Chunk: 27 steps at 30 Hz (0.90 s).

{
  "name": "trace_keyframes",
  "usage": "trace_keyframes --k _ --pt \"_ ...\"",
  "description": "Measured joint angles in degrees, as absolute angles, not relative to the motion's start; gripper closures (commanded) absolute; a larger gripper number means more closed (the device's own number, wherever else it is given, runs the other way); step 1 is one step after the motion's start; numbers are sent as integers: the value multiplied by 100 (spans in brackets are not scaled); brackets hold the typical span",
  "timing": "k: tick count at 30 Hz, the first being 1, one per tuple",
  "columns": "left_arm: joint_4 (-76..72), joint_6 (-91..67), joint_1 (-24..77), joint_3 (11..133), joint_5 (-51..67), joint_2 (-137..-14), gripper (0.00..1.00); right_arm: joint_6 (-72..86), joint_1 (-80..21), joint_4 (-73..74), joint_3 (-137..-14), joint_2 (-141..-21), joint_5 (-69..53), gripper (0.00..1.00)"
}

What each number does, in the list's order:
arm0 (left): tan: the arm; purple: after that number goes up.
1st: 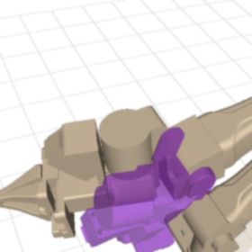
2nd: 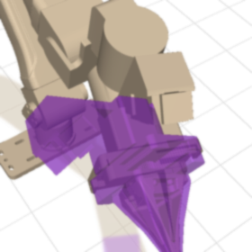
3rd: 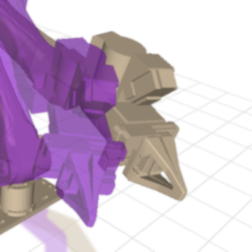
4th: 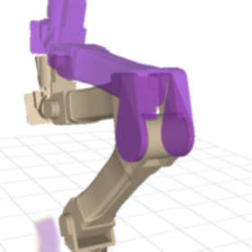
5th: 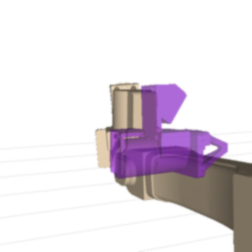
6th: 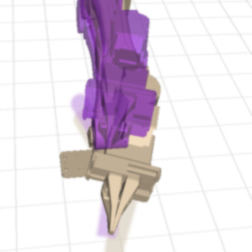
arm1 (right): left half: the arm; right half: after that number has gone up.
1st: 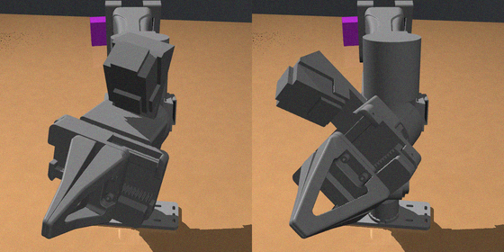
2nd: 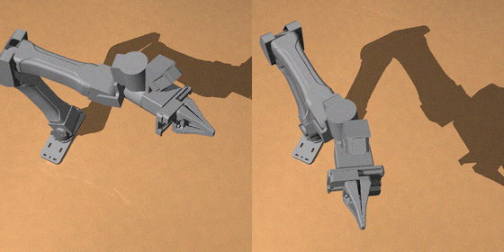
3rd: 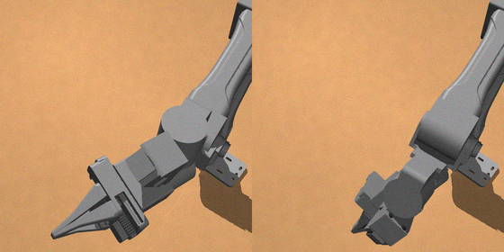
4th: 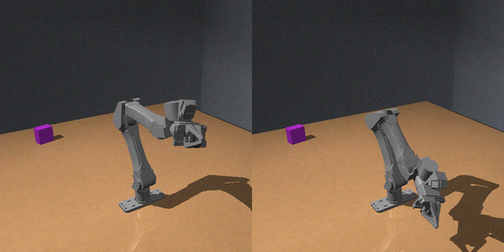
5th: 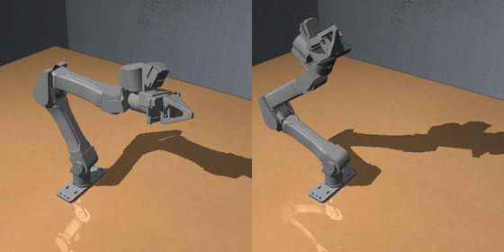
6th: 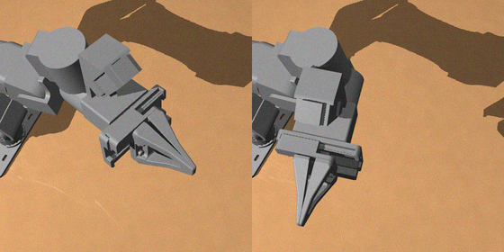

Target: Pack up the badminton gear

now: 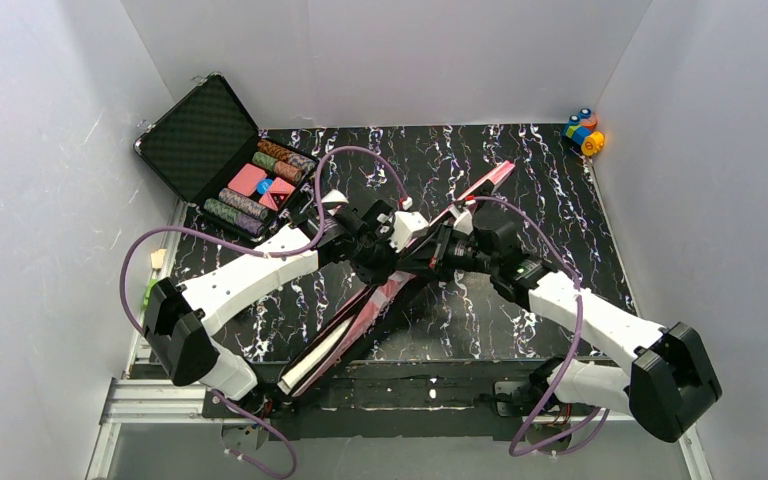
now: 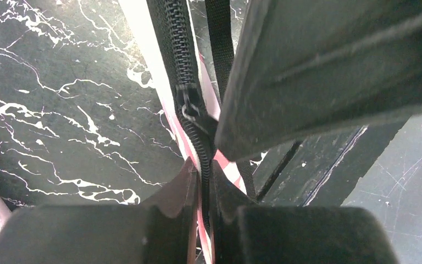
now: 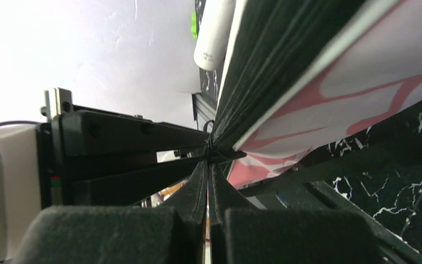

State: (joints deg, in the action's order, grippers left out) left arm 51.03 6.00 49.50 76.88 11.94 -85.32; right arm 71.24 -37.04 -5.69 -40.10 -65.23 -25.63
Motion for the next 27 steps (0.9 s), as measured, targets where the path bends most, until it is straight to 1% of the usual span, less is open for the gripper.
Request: trace_keyframes --k 6,7,10,12,14,15,17,18,22,27 --pt "5221 602 4932 7688 1164 -8532 100 7203 -4060 -711 -4051 -6748 -2558 99" --pt "5240 602 4925 7688 1157 -8532 100 7218 -4086 -718 -4053 -6764 -2563 93" --pt "5260 600 4921 7688 1151 -8532 100 7234 -4121 -672 -4069 -6770 -2578 67" --pt "5223 600 4908 7699 1140 -8532 100 7170 -4143 -451 -4130 -6731 -2606 53" --pt "5162 572 4862 7754 1149 -8545 100 7048 -4165 -67 -4278 -6600 -2558 41" --pt "5146 548 4836 7791 1160 -8562 100 6952 -4165 169 -4390 -6484 -2495 34" --pt "5140 469 4764 7940 1205 -8635 100 6711 -4123 655 -4657 -6110 -2237 26" --pt "5146 412 4718 8051 1227 -8691 100 6641 -4099 792 -4751 -5953 -2121 24" --pt "5137 102 4466 8619 1251 -9024 100 6154 -4025 1452 -5266 -5439 -1590 20" --pt "5028 -331 4237 9052 1243 -9310 100 5540 -4241 2067 -5684 -5660 -1201 18"
